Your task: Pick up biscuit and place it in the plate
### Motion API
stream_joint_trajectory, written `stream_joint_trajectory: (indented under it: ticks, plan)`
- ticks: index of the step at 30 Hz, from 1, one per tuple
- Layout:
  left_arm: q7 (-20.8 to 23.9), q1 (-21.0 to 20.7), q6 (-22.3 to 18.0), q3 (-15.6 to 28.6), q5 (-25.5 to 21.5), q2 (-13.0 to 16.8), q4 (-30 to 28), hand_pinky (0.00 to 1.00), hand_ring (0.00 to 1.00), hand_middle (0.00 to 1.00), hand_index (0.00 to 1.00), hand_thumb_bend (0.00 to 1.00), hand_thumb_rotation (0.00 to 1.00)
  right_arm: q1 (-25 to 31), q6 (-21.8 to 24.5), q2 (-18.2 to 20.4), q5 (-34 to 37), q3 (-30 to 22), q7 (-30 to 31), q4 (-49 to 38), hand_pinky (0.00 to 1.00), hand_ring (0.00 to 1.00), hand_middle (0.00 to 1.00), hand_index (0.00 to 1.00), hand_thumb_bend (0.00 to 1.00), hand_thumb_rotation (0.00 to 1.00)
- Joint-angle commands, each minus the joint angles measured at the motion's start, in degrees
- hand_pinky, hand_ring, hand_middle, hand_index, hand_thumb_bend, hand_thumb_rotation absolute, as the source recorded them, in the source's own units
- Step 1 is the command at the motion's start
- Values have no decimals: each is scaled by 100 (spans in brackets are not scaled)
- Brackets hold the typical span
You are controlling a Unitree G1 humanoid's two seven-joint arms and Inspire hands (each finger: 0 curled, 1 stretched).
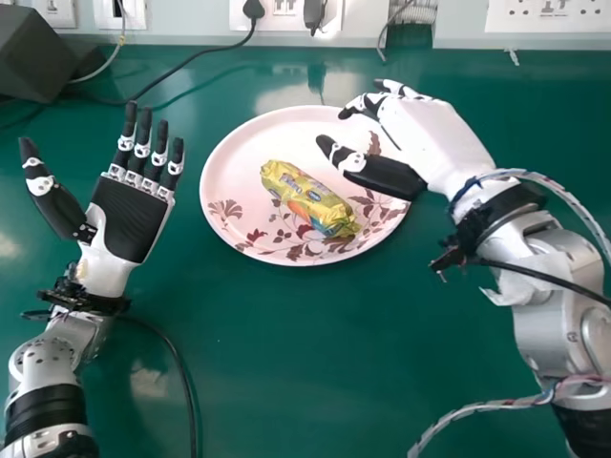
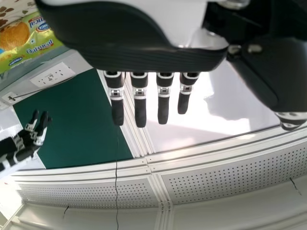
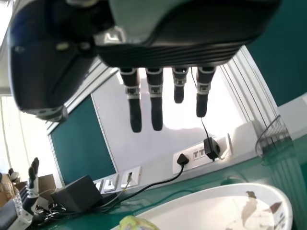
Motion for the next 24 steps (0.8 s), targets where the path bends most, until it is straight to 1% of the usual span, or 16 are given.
stream_joint_trajectory:
  ticks: [1,5,9,12,15,18,20,22,24]
  plan:
    - [-139,332,-74,-45,155,-108,321,81,88,91,95,97,60,162,-62,37,59,-86,-98,-128,85,92,82,78,75,44]
    - [-152,342,-172,-59,218,-131,343,81,87,91,95,99,66,350,-164,71,167,-179,-265,-189,85,92,82,77,75,45]
    - [-105,392,-238,-67,241,-196,314,79,84,87,90,100,65,640,-727,230,522,-441,-977,-116,84,91,82,77,76,45]
    - [-111,411,-258,-70,231,-239,338,78,84,86,89,100,67,806,-1046,248,720,-590,-1239,-87,84,91,82,77,76,44]
    - [-176,418,-283,-76,238,-277,388,76,83,86,88,100,66,984,-1295,257,884,-727,-1414,-103,85,91,83,77,76,45]
    - [-143,444,-342,-77,254,-345,394,73,82,86,88,100,65,1162,-1492,257,1007,-839,-1540,-116,85,92,82,77,75,48]
    - [-158,455,-417,-98,288,-378,421,73,81,86,88,99,65,1276,-1609,250,1087,-907,-1588,-128,85,92,82,77,75,49]
    - [-207,456,-529,-130,339,-403,479,74,82,86,88,98,64,1381,-1780,240,1239,-984,-1627,-92,85,92,82,77,75,50]
    - [-172,473,-627,-145,378,-451,490,72,81,86,88,97,64,1483,-1958,236,1352,-1057,-1680,-49,84,91,82,77,74,50]
